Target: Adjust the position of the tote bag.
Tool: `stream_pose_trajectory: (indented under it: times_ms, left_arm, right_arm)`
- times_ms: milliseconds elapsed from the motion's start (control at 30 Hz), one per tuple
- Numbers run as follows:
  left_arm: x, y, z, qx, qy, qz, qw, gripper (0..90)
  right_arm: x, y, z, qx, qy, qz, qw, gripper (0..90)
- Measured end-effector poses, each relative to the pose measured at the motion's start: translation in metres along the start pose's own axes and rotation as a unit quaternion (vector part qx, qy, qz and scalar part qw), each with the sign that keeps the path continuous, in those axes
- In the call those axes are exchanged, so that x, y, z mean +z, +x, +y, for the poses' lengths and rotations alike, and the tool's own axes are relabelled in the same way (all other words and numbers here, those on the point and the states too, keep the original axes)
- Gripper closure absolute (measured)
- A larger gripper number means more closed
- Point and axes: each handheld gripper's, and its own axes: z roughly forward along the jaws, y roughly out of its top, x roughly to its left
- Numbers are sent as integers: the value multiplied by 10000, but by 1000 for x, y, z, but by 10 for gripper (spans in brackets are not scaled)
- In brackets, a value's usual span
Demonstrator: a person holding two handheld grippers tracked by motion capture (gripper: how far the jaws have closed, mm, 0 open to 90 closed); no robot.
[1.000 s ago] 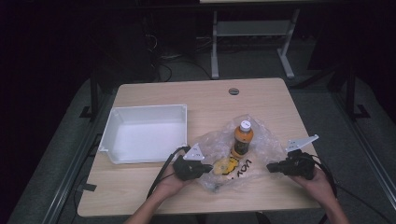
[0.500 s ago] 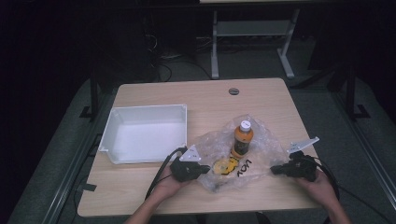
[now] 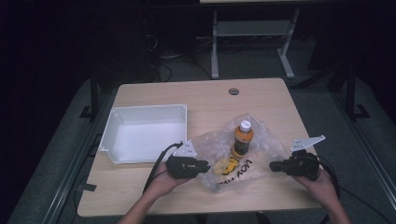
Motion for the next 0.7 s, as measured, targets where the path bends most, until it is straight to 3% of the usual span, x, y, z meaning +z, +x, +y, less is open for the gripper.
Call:
stream_pose_trajectory:
  times_ms: [167, 400, 700]
  left_arm:
    - [-13, 3, 8, 41, -59, 6, 10000, 692]
    - [-29, 5, 23, 113, -119, 7, 9999, 638]
    - [-39, 6, 43, 205, -159, -20, 9997, 614]
  right_arm:
    - [-9, 3, 6, -78, -243, -61, 9997, 790]
    - [-14, 5, 9, -101, -384, -141, 9991, 727]
    - [-25, 12, 14, -193, -626, -181, 9977, 670]
